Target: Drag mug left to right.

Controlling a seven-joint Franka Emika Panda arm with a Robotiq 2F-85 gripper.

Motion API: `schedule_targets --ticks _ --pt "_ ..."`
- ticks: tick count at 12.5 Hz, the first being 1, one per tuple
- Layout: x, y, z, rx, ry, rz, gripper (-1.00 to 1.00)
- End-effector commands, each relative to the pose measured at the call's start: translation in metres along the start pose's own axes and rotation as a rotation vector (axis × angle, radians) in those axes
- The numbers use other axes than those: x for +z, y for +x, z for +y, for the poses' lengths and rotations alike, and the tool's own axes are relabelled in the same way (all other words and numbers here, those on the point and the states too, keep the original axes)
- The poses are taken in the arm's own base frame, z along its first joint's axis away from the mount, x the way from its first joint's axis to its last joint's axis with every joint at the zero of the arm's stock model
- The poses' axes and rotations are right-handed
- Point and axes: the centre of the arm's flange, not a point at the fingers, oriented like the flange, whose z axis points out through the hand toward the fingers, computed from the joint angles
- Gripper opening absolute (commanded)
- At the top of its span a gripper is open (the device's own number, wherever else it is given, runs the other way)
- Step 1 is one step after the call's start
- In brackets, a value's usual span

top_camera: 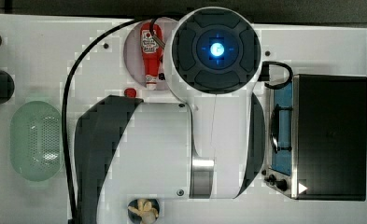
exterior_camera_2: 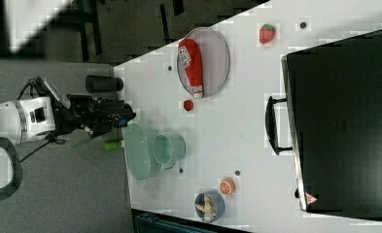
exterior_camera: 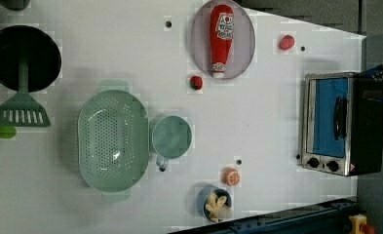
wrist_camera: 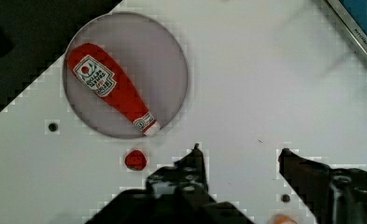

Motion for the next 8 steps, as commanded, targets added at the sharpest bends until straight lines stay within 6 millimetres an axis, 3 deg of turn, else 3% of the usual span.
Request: schedule_targets --ticks 1,3,5,8 --pt "-0.027 -0.021 0.084 0.189 -0.039 -0.030 0.59" --pt "-0.024 -0.022 0.082 0.182 -0.042 -0.034 0.99" --pt "-0.007 -0.038 0.060 0.117 -0.069 -0.058 1.00" --pt "0.032 -0.084 0.005 -0.023 -0.134 -0.102 1.00"
